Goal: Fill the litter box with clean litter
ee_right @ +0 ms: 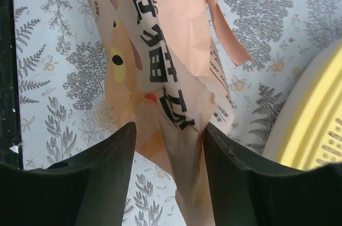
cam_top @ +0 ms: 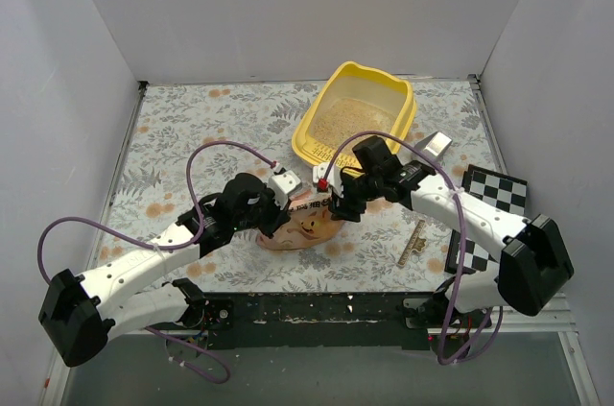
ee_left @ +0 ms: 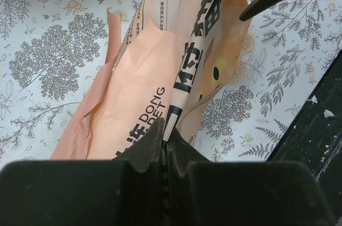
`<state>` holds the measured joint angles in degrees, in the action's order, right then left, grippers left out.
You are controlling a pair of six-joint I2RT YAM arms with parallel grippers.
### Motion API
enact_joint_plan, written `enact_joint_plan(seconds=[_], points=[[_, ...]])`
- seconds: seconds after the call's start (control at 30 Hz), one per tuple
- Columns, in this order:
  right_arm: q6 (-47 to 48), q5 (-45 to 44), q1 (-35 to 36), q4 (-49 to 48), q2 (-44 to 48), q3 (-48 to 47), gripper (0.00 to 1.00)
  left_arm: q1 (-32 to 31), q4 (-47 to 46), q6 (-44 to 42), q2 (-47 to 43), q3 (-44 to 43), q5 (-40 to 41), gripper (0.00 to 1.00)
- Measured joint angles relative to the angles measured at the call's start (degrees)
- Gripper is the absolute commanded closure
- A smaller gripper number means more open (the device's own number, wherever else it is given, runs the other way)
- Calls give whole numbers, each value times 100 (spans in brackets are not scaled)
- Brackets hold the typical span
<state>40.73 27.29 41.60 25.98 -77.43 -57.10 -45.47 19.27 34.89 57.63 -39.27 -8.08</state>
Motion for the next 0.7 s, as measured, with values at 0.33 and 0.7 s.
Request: enact_joint_plan(seconds=[0.33,0.7], points=[[122,442,-164,251,-345,-103,99,-4,13,-2,-72,31,-11,100],[334,-46,-186,1735,424,-927,99,-61,-42,-481,188,-623,170,100]])
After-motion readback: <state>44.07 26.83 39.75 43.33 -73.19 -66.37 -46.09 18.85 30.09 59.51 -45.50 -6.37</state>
